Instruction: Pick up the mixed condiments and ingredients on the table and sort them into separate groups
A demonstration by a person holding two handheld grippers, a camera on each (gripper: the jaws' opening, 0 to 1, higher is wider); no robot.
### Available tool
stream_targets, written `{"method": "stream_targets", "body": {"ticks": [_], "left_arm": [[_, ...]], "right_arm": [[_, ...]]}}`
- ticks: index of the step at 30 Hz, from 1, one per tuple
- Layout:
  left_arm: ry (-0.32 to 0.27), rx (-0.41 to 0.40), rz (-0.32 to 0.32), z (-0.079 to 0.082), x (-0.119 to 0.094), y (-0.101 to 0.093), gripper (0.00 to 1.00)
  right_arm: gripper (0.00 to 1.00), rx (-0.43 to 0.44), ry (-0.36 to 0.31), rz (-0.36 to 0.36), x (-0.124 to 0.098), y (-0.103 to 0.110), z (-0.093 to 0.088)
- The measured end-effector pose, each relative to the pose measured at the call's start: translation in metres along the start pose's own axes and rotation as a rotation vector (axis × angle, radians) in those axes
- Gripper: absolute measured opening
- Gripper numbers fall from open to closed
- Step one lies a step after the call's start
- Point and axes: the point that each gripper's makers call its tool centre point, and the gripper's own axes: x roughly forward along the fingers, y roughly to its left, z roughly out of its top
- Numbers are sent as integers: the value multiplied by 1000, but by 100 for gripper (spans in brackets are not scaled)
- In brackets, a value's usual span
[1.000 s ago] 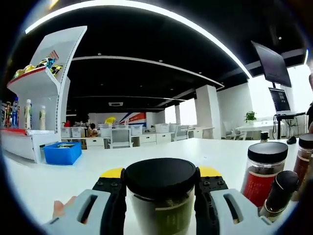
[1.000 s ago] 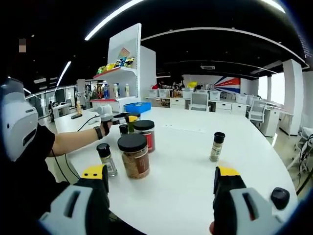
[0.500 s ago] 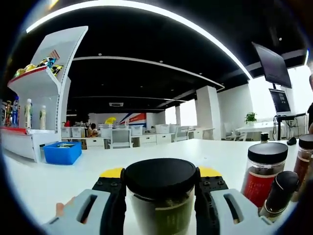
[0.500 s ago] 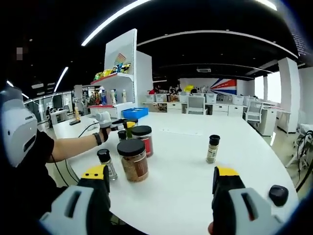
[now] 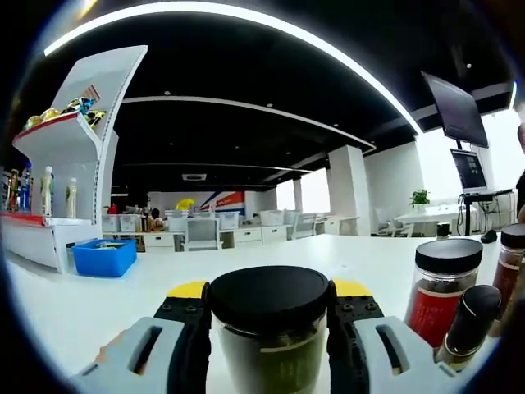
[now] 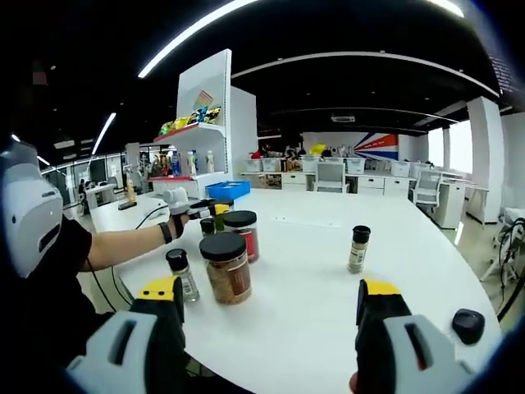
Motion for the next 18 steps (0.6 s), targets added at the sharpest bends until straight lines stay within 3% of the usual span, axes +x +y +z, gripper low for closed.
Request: {"method": "stream_targets", "body": {"ticks": [11,18], "left_arm": [[-2,34,5,-1,-1,-1,56],[-10,7,-8,2,-4,1,55]], "right_arm": [[84,-5,23,19,2,4,-7],[84,-9,30,22,1,4,-9]]}}
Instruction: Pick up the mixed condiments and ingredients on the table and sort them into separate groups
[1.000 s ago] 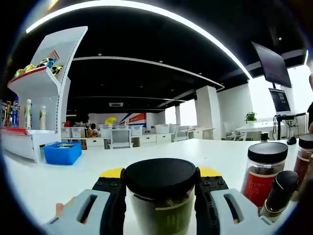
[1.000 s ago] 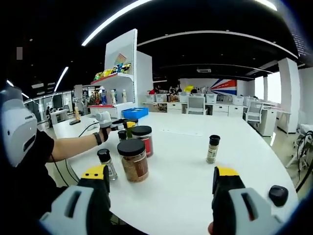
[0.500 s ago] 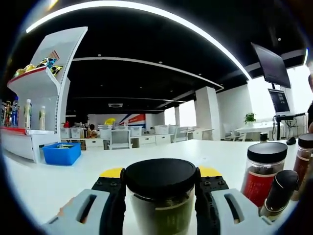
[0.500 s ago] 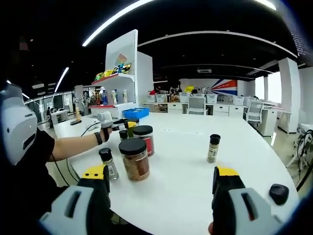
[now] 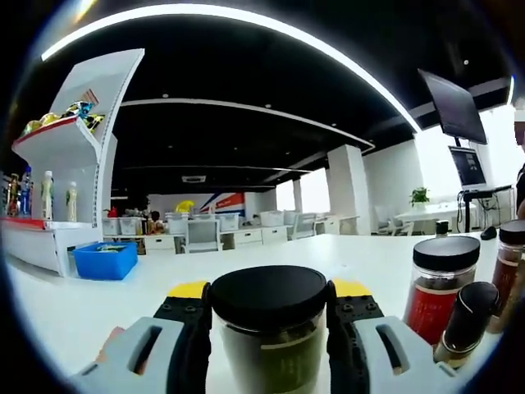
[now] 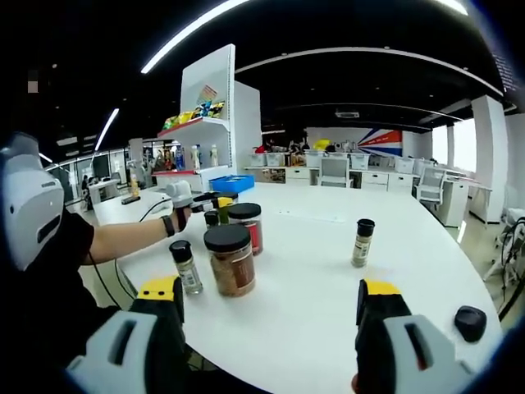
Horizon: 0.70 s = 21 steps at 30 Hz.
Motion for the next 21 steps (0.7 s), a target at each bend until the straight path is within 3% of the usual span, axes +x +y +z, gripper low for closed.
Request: {"method": "stream_targets", "body": {"ticks": [9,21], "left_arm": [[-4,18,-32,3,-3,-5,68],[-55,3,-37,40,-33,2,82]], "right_arm": [[84,-1,-3,2,0,1,0],[84,0,-11,-5,-3,-1,2]]}}
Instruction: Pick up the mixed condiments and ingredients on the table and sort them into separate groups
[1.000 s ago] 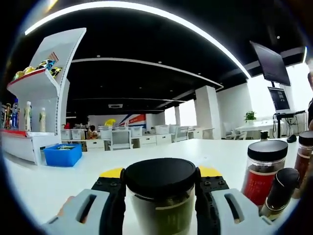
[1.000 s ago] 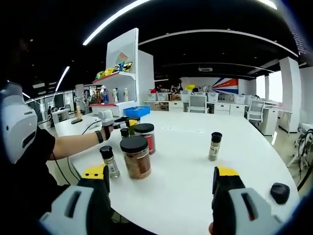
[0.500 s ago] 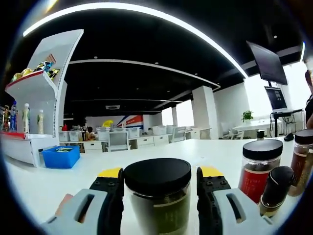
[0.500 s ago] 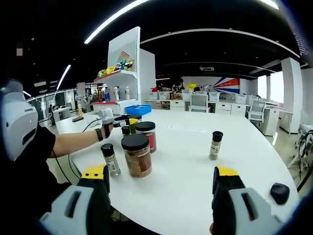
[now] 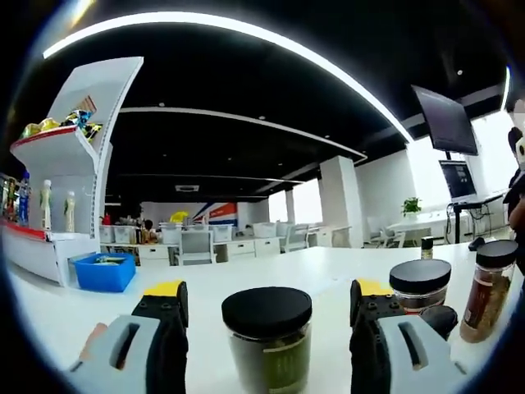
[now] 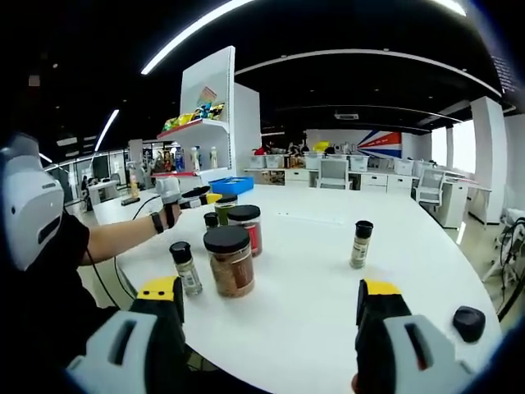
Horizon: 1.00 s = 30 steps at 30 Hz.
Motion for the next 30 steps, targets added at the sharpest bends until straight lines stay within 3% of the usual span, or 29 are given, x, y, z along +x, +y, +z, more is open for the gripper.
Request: {"method": "stream_targets", "body": {"ticks": [3,9,13,20,25,30], "left_arm": [[-15,-10,9,12,-15,3,86],[15,31,24,27,-44,1,88],[46,57,12,38,-65,-5,89],[102,28,-37,45,-96,-25,90],[91,60,-121,61,-120,-56,90],[143,52,-218,64,-143,-84,89]], "right_arm": [[84,-3,6,0,1,0,-2],[84,-4,12,6,4,1,-3],[84,-10,15,5,6,1,-4],[84,-10,13,14,7,2,-4],[84,-9,20,17,10,-1,-5],[83,-9,16,20,12,-1,-4]]}}
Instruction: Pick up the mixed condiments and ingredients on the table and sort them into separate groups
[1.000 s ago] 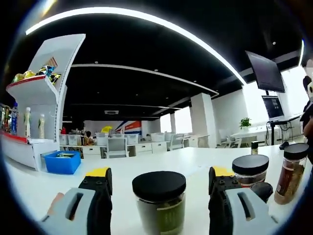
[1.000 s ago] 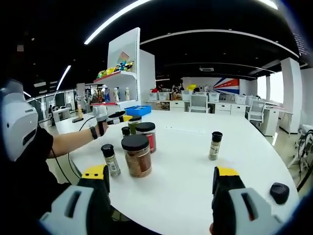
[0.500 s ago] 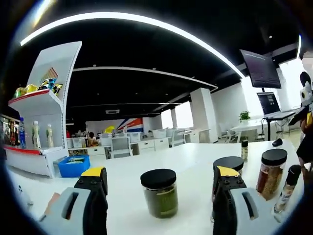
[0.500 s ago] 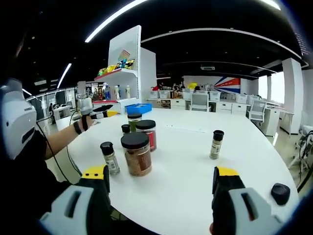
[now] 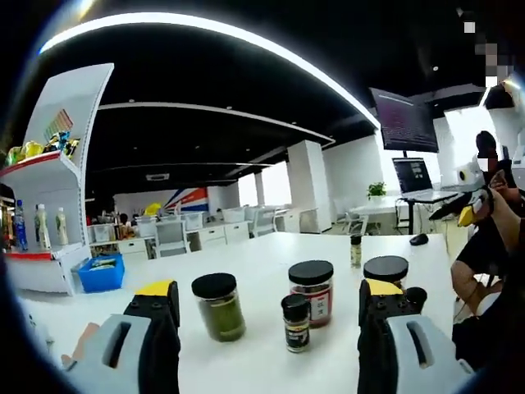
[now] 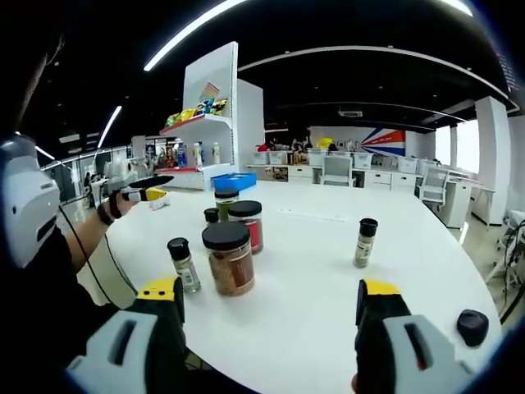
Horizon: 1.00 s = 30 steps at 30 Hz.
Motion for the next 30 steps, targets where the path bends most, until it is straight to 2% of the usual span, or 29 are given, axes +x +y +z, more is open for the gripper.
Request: {"method": "stream_targets", "body": {"ticks": [5,8,11,13,15,17,20,21,22,23,26,30], "left_arm": [[61,51,-101,0,-17,-33,87],[114,100,-139,-6,-25,-48,84],[142,108,-169,-9,-30,-62,81],[121,99,-187,-3,-35,-70,80],[116,50,-223,1,-39,-79,81],[108,39,-242,5,-43,-86,84],[128,41,-281,4,-49,-98,91],[139,53,-325,1,-51,-106,95],[167,61,-369,-7,-55,-113,96],[181,56,-379,-14,-56,-114,95],[272,51,-369,-37,-57,-111,95],[320,98,-358,-57,-57,-110,95]], "right_arm": [[83,3,6,7,4,0,-3],[83,5,9,10,5,1,-4],[83,2,9,12,5,1,-4],[83,1,10,10,5,1,-4],[83,-1,10,8,5,0,-4],[83,-3,12,6,4,0,-4],[83,-5,12,8,4,1,-4],[83,-6,13,8,4,2,-4],[83,-6,13,9,5,2,-4],[83,-6,13,10,5,3,-5],[83,-6,13,16,6,5,-5],[83,-9,26,23,8,7,-9]]}}
